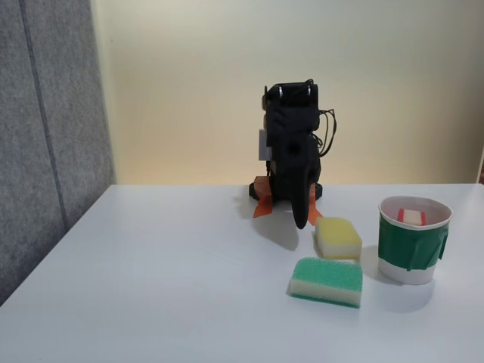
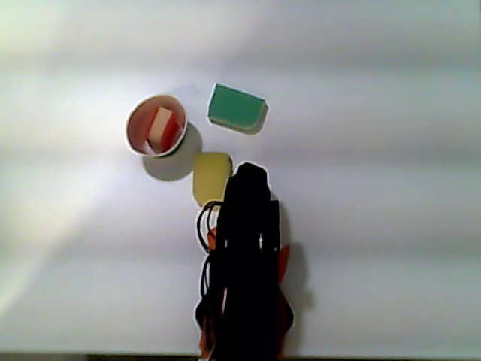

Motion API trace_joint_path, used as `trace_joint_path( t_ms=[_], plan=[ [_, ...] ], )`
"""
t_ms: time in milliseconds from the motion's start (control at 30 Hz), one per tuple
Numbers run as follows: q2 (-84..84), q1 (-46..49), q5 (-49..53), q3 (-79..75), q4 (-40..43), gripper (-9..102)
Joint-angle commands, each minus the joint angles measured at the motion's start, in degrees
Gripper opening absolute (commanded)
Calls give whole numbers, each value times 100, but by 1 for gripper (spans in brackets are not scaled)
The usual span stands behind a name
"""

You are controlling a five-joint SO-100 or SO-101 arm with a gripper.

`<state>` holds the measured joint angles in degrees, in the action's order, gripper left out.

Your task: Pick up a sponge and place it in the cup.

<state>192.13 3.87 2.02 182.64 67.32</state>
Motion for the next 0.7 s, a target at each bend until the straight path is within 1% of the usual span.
trace_joint_path(
  t_ms=[0, 100, 200, 533, 600, 633, 667],
  plan=[
    [62, 44, 308, 264, 562, 0],
    [62, 62, -334, 272, 642, 6],
    [70, 123, -352, 272, 642, 8],
    [70, 123, -360, 272, 650, 8],
    [79, 132, -360, 272, 650, 5],
    [79, 132, -360, 272, 650, 0],
    [79, 132, -360, 272, 650, 0]
  ],
)
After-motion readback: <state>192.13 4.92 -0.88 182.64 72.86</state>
